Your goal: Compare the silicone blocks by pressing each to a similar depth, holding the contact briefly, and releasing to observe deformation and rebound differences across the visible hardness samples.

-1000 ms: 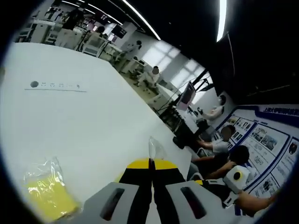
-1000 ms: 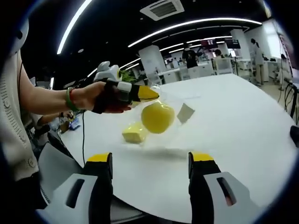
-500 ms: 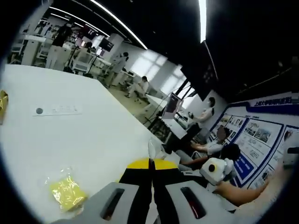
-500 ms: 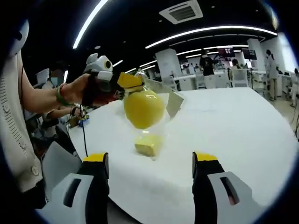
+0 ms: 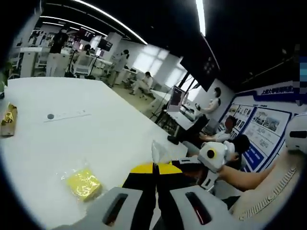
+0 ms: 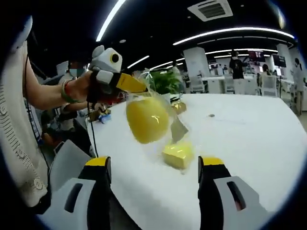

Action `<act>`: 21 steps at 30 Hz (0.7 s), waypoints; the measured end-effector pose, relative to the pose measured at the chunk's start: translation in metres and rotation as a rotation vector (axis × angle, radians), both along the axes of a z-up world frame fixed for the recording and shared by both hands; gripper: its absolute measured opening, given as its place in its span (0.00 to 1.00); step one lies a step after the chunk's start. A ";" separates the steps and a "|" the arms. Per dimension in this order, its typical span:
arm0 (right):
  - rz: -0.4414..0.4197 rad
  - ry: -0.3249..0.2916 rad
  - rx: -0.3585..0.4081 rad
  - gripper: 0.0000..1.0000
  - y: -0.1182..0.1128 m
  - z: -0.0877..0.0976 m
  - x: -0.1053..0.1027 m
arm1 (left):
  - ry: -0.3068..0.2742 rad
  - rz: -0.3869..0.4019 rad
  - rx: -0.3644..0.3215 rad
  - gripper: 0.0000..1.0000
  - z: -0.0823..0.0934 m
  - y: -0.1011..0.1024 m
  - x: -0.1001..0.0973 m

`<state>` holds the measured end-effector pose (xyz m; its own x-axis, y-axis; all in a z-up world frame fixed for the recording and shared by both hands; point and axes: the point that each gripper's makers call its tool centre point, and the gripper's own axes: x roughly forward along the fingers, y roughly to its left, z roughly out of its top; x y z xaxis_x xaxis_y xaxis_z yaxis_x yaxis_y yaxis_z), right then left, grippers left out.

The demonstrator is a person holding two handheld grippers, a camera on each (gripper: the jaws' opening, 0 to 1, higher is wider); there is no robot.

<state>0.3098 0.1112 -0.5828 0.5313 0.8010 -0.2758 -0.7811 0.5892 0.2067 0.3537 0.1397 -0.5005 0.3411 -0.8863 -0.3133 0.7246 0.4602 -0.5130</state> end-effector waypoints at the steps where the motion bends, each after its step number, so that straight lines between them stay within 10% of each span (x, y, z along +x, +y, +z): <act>1: 0.010 -0.015 0.002 0.70 0.005 0.002 0.001 | 0.005 -0.007 -0.001 0.00 0.000 0.001 -0.002; 21: 0.185 -0.027 -0.020 0.52 0.054 0.006 0.006 | -0.008 -0.160 0.041 0.00 0.002 -0.002 -0.033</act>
